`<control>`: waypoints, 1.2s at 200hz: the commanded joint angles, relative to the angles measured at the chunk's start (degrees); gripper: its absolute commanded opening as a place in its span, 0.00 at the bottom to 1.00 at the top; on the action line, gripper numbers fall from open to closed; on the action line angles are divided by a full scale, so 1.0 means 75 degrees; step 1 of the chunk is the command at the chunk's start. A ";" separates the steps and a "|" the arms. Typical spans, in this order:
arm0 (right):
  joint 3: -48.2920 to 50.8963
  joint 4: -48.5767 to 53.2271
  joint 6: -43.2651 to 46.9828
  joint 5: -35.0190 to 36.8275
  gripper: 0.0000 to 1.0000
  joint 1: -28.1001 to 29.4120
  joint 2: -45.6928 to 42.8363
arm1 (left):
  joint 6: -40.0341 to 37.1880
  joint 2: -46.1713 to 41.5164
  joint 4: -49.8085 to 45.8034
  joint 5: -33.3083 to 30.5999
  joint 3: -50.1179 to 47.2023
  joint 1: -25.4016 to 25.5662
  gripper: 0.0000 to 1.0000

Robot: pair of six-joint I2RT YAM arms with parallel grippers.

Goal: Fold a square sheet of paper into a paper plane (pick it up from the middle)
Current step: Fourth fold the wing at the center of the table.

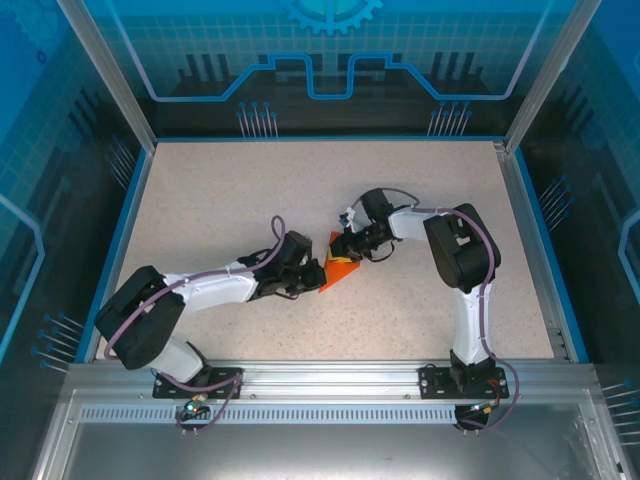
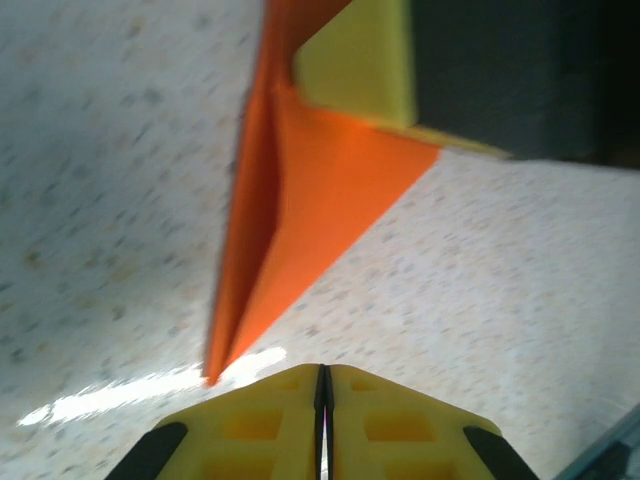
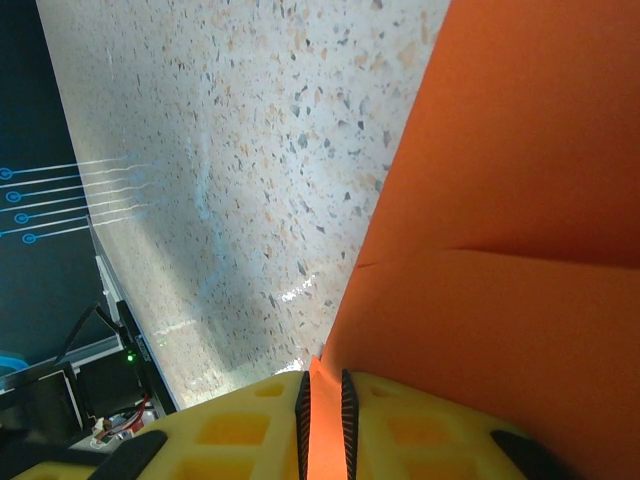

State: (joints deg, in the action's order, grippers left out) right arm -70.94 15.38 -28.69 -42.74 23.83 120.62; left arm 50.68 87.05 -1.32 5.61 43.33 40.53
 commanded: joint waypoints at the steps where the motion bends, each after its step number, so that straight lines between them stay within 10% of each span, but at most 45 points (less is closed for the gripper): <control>1: 0.0295 -0.0110 -0.0086 0.0979 0.19 -0.0061 0.0644 | -0.0105 0.0403 0.0155 -0.0143 0.0444 -0.0102 0.11; 167: -0.0127 -0.0038 -0.0095 0.0937 0.20 -0.0558 -0.0076 | 0.0660 0.1931 0.0304 -0.0903 -0.0295 -0.0237 0.00; 200: -0.0716 0.1196 0.0949 0.2474 0.17 -0.0424 -0.0329 | 0.0359 0.1999 0.0062 -0.0889 -0.0279 -0.0243 0.00; 240: -0.0287 0.0473 0.0685 0.1370 0.13 -0.0435 -0.0779 | 0.0275 0.1988 0.0232 -0.0747 -0.0375 -0.0242 0.00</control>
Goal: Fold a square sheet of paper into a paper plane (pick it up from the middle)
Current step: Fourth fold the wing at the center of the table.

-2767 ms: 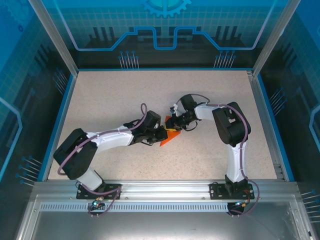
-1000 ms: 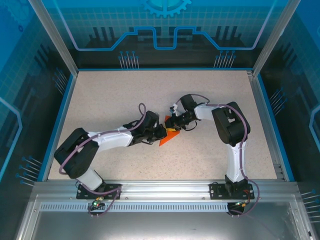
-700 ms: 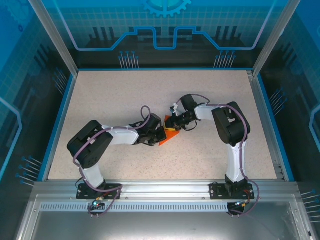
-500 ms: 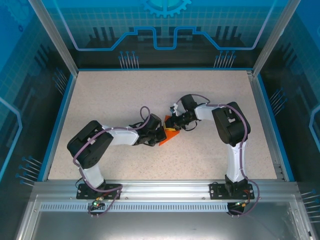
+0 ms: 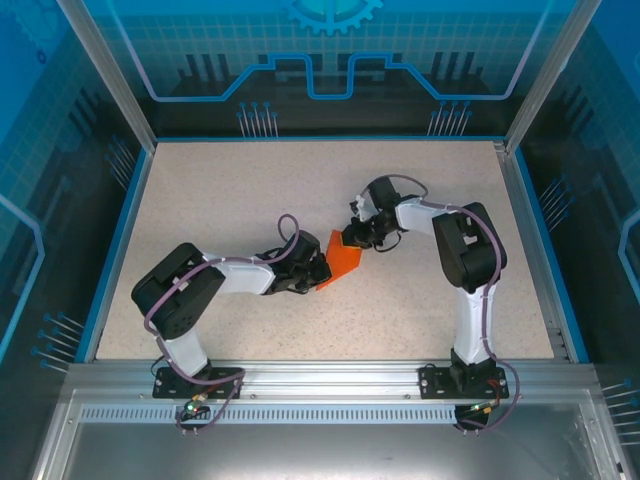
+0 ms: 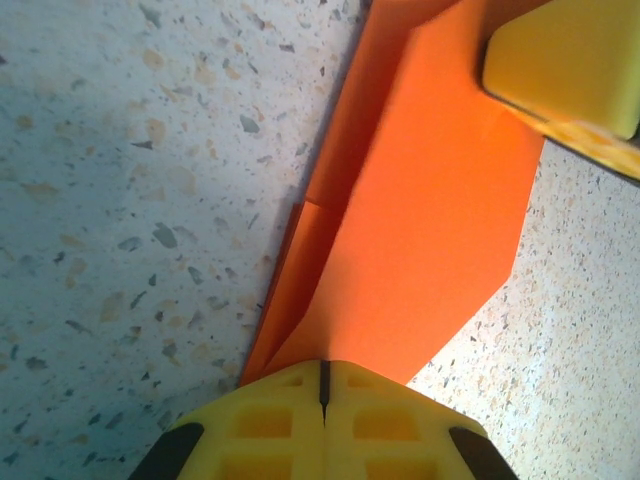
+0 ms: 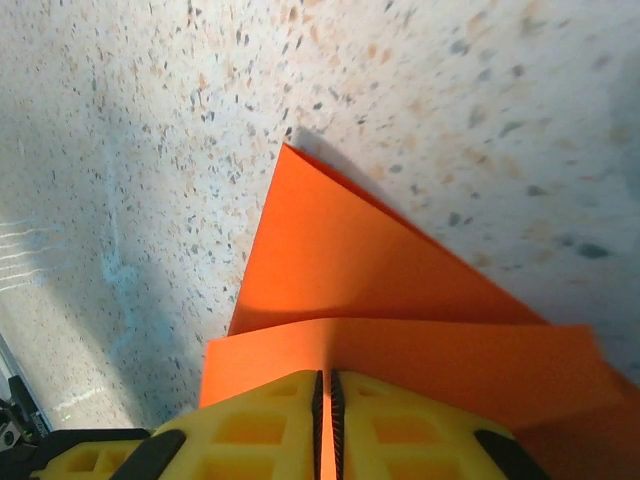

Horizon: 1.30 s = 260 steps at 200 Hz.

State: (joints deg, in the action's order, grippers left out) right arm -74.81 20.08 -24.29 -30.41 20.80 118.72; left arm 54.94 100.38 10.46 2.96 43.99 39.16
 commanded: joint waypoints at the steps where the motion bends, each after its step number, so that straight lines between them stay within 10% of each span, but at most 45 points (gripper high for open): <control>1: 0.0244 -0.0161 0.0099 -0.0312 0.13 -0.0019 -0.0542 | -0.0294 0.0210 -0.1338 -0.0389 -0.0463 -0.0055 0.00; 94: 0.0667 -0.0614 -0.0102 -0.0145 0.12 0.0943 -0.0354 | -0.0240 0.0357 -0.1347 -0.0334 -0.0427 -0.0062 0.00; 260: -0.0359 -0.0258 -0.0397 0.0756 0.14 -0.1190 0.0785 | -0.0164 0.0364 -0.1218 -0.0347 -0.1037 0.0016 0.00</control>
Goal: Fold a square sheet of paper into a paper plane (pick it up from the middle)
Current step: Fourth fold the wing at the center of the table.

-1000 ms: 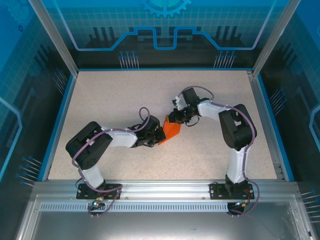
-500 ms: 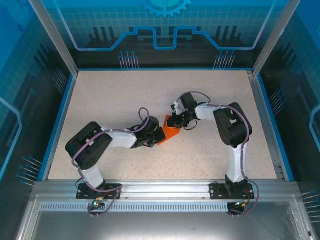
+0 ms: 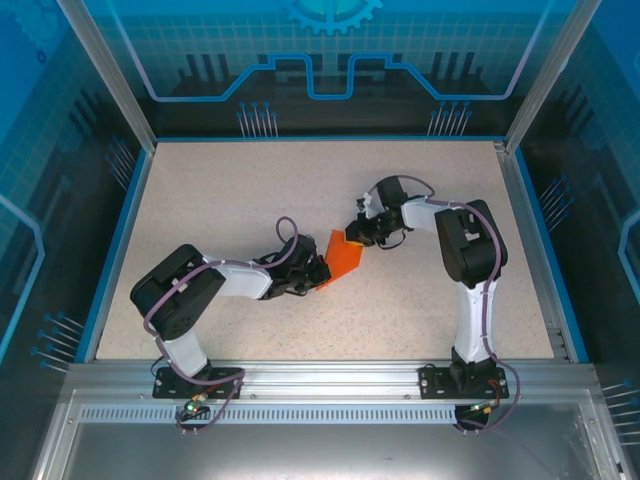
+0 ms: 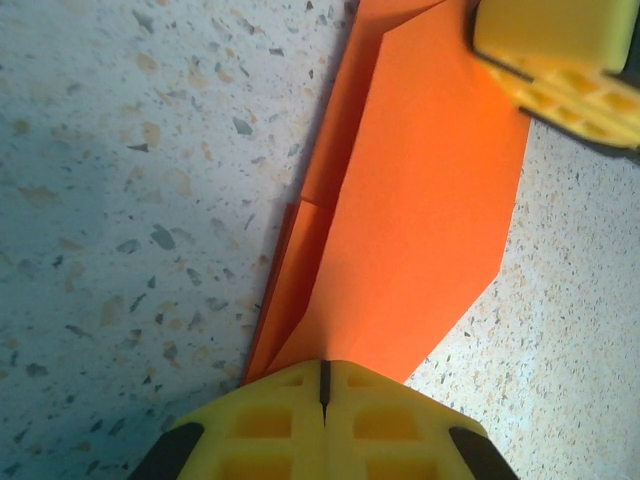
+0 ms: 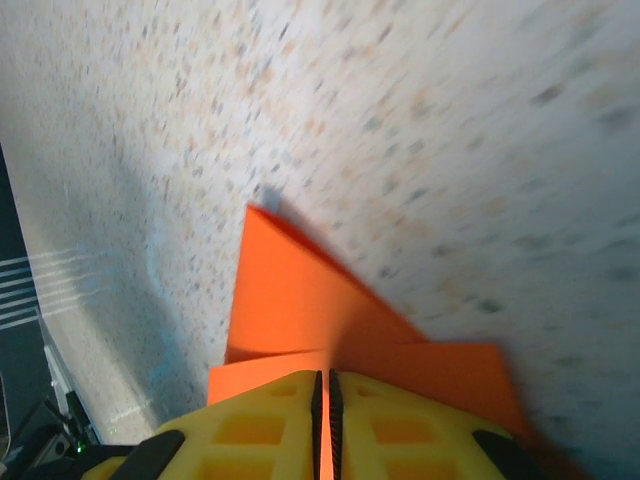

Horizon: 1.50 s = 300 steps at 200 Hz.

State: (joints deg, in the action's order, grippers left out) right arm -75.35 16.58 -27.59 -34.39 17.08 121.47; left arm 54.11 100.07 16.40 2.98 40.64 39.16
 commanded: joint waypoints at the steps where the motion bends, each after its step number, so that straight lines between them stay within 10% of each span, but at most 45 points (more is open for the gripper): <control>1: -0.0299 0.0212 0.0039 0.1295 0.14 -0.0695 0.0425 | -0.0053 0.0404 -0.2005 -0.0344 -0.0591 0.0016 0.00; 100: 0.0011 0.0034 0.0035 0.0778 0.16 -0.0782 -0.1197 | 0.0096 -0.0012 -0.1780 -0.0185 -0.1090 0.0117 0.00; 153: 0.1216 -0.0518 -0.0218 0.0370 0.15 0.0465 -0.2090 | 0.0086 -0.0519 -0.1970 -0.0232 -0.1200 0.0190 0.00; 300: 0.2364 -0.1568 -0.1209 0.1107 0.11 0.2057 -0.0994 | 0.0095 -0.0473 -0.2081 -0.0410 -0.0999 0.0199 0.00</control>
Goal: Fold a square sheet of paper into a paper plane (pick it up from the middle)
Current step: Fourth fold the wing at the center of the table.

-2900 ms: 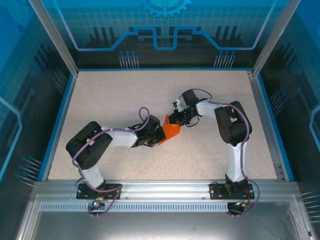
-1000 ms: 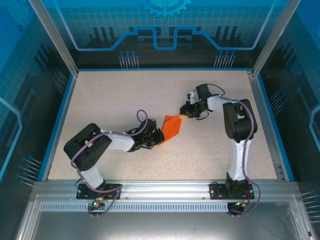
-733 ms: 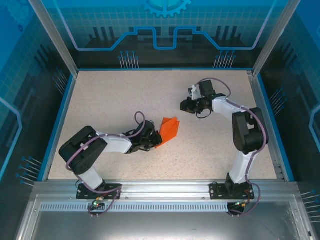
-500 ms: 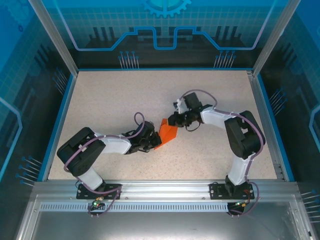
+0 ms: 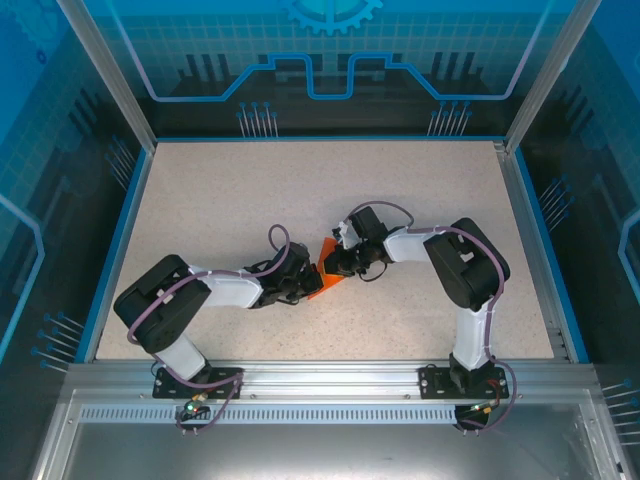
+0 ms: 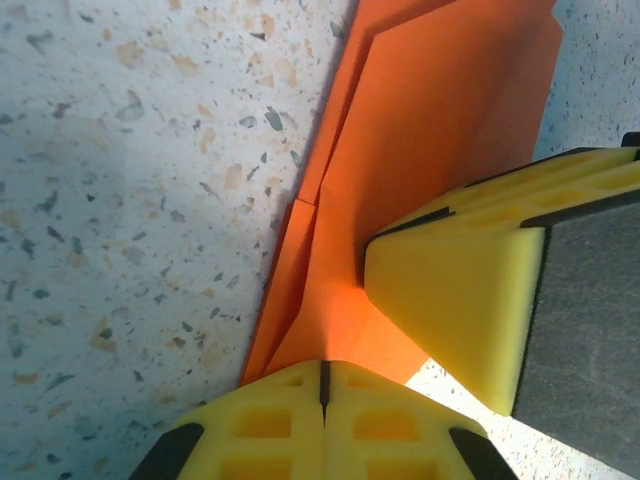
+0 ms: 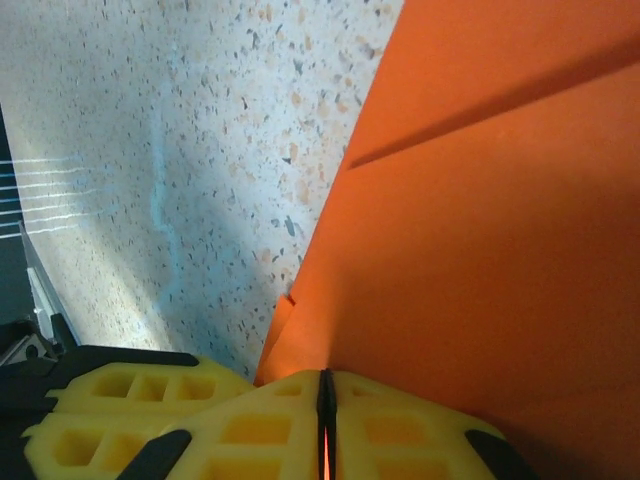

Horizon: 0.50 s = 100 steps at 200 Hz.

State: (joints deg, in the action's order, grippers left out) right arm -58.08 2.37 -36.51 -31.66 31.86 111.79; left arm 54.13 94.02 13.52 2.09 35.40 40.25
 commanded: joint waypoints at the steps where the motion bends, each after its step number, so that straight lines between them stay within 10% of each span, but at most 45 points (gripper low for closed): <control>1: 0.0065 0.0339 -0.0014 0.0783 0.11 0.0082 0.0296 | 0.0094 0.0339 -0.1703 -0.0296 -0.0301 0.0056 0.00; 100: -0.0655 0.0929 0.0481 0.1055 0.12 -0.1313 0.0586 | 0.0078 0.0305 -0.1755 -0.0339 -0.0523 0.0063 0.00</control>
State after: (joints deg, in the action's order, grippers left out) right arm -61.76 7.05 -34.92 -31.29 27.22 113.43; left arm 54.13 94.00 13.37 1.87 35.44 40.32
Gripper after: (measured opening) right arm 0.115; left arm 0.047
